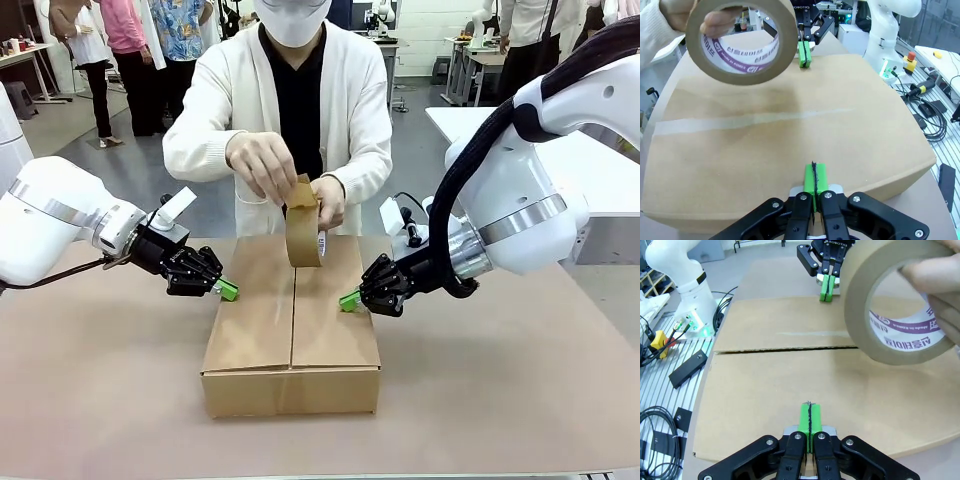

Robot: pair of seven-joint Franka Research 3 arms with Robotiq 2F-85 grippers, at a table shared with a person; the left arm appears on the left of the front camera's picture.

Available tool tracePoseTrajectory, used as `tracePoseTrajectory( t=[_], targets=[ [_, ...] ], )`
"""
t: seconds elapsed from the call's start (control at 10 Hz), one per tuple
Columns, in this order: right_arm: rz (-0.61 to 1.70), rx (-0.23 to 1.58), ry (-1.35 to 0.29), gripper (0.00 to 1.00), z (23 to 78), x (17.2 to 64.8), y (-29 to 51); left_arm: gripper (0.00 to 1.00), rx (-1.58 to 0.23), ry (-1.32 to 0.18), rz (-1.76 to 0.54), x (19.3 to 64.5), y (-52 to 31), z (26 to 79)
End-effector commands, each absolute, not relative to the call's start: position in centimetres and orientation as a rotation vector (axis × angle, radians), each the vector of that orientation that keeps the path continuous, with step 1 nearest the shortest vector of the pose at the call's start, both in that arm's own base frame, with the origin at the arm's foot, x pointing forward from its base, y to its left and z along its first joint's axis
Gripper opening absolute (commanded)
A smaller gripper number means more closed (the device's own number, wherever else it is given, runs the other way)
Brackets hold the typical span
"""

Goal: Wrap the clocks to prevent damage.
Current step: After the human seals the box with tape, release both hands from the side flaps of the Package Box.

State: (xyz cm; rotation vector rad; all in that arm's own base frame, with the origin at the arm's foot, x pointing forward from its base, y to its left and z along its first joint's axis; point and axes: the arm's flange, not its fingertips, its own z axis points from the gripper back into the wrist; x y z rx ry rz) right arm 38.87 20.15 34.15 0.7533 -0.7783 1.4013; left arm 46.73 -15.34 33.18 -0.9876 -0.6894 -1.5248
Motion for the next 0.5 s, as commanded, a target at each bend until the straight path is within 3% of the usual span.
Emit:
tracePoseTrajectory(
  t=[0.0,0.4],
  targets=[
    [1.398,0.751,-0.767,0.01,33.63,38.84,20.2,0.0,-0.983,-0.697,-1.518,46.68,-15.31,32.56],
    [1.398,0.751,-0.767,0.01,33.63,38.84,20.2,0.0,-0.983,-0.697,-1.518,46.68,-15.31,32.56]
  ],
)
